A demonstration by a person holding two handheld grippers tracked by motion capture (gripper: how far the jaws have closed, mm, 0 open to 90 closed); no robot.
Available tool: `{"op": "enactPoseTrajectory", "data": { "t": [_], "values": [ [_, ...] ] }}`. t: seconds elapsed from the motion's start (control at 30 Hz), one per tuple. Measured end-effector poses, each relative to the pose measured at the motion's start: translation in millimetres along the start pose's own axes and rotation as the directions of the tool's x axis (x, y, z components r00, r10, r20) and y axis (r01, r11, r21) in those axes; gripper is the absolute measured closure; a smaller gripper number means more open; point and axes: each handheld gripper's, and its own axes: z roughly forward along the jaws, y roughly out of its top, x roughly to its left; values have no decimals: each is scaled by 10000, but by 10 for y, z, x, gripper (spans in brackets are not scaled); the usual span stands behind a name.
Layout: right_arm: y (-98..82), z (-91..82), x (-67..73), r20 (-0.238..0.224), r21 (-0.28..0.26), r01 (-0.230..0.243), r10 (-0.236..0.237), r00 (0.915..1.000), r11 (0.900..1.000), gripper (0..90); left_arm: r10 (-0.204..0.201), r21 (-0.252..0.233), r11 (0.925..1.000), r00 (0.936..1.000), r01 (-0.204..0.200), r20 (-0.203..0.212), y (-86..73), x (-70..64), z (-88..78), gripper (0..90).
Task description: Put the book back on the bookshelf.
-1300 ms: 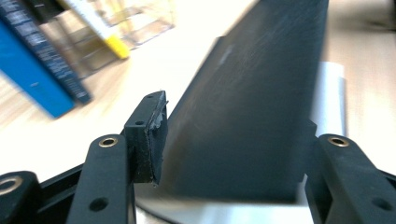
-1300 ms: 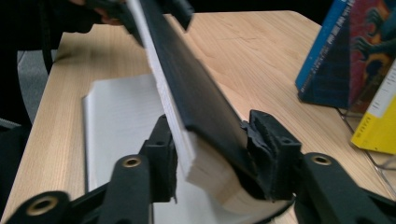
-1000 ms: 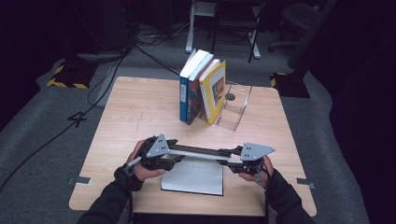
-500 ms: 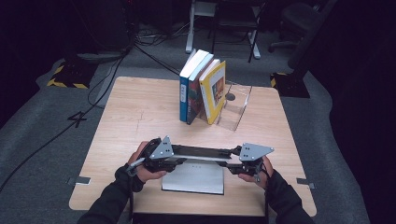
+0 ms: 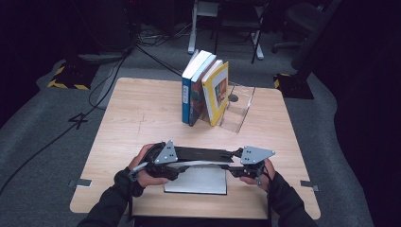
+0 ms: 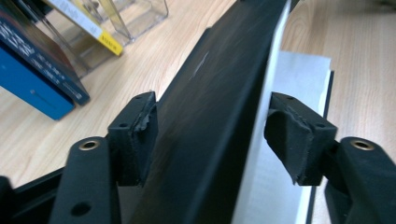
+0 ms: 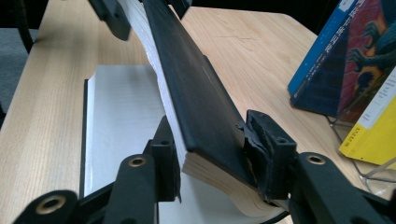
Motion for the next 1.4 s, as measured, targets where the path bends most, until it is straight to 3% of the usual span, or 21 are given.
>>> {"op": "enactPoseTrajectory", "data": {
  "t": [0.1,0.27,0.33,0.47,0.63,0.7,0.87,1.1,1.3,1.4],
  "values": [
    [31,0,36,137,5,79,-79,9999,10000,610,40,-21,10000,9991,-40,-415,77,-77,-31,281],
    [64,6,97,293,121,183,-187,9994,9998,621,-3,126,9999,9920,19,-1261,128,-126,-15,277],
    [65,6,104,297,120,219,-222,9993,9997,623,30,28,10000,9918,-27,-1281,130,-123,-29,284],
    [77,8,116,231,122,226,-229,9995,9997,628,-278,-342,9991,9933,241,-1124,132,-85,-97,295],
    [96,21,143,191,229,347,-352,9992,9991,625,269,-590,9977,9941,-333,-1049,204,-141,-189,290],
    [100,24,147,200,237,332,-337,9992,9992,625,38,-708,9974,9964,-98,-847,228,-141,-204,291],
    [112,37,156,183,262,354,-359,9992,9990,624,322,-232,9992,9986,-332,-418,268,-218,-6,268],
    [119,42,160,189,301,368,-374,9991,9989,622,474,212,9987,9986,-469,-238,344,-304,234,264],
    [117,43,163,193,304,319,-325,9993,9990,619,837,245,9963,9938,-821,-731,402,-423,371,294],
    [114,45,162,184,298,308,-313,9993,9991,611,720,204,9973,9934,-704,-888,396,-406,363,417]
  ]
}}
